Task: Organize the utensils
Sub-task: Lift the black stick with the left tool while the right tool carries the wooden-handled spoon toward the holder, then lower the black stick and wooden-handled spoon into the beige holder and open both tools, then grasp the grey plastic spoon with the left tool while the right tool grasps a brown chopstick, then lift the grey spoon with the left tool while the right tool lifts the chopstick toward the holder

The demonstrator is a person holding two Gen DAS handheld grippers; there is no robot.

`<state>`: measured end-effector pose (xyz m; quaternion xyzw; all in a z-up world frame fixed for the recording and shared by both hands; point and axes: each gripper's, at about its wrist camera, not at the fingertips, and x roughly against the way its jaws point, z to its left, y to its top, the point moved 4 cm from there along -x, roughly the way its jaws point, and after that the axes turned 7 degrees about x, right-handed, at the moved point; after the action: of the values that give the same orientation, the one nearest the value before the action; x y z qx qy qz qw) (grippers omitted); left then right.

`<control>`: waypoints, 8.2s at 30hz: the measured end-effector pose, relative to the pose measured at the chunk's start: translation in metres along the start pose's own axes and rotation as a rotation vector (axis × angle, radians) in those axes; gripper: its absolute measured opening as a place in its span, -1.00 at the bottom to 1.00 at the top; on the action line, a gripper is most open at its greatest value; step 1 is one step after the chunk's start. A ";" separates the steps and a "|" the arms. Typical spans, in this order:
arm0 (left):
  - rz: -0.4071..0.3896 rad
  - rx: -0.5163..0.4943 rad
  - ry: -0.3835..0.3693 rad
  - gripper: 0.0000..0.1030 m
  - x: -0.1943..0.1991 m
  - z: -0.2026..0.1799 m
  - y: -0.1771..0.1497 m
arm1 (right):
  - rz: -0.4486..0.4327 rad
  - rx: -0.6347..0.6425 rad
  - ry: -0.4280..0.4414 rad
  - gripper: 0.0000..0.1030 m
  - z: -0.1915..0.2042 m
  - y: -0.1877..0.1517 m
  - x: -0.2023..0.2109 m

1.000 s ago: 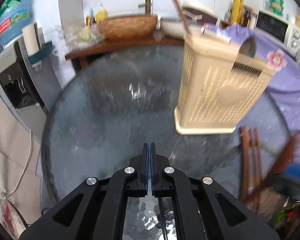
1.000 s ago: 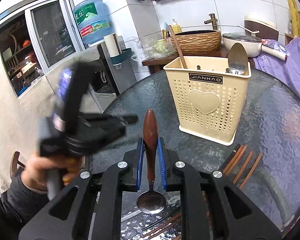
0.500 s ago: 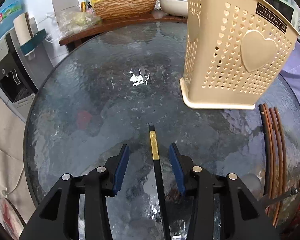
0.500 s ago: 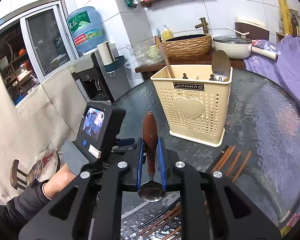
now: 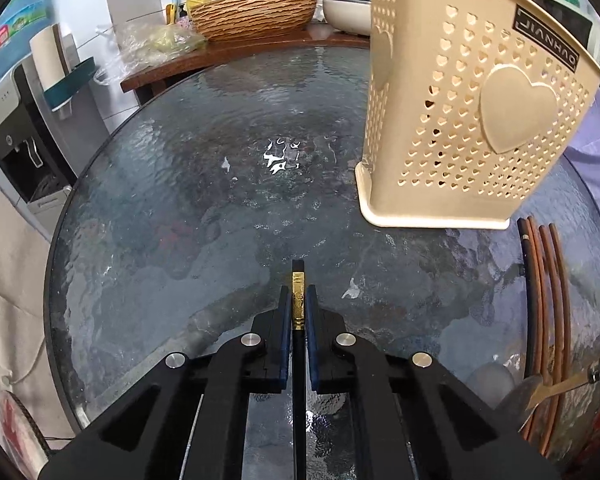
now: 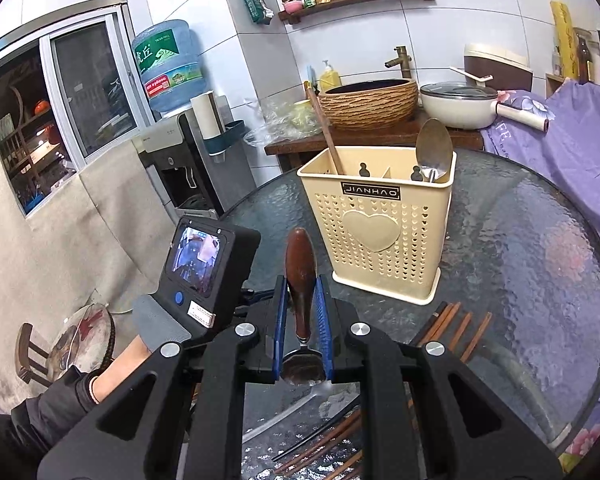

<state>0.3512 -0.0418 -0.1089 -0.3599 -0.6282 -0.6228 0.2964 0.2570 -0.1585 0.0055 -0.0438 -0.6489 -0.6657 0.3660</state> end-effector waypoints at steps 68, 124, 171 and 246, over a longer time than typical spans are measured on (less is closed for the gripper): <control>-0.525 0.117 -0.191 -0.88 0.181 -0.055 0.156 | -0.183 0.090 -0.272 -0.70 -0.067 0.131 -0.014; -0.129 -0.225 -0.126 0.12 0.083 -0.048 -0.056 | 0.305 -0.080 -0.274 0.02 -0.104 -0.086 -0.031; 0.021 -0.281 -0.198 -0.31 0.037 -0.092 -0.062 | 0.376 -0.128 -0.338 -0.71 -0.129 -0.072 -0.084; -0.467 0.058 -0.292 -0.32 0.181 -0.037 0.053 | -0.164 -0.023 -0.200 -0.87 -0.080 0.075 0.086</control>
<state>0.2894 -0.0658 0.0714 -0.2826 -0.7479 -0.5975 0.0615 0.2685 -0.2592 0.1017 -0.0612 -0.6759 -0.6930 0.2433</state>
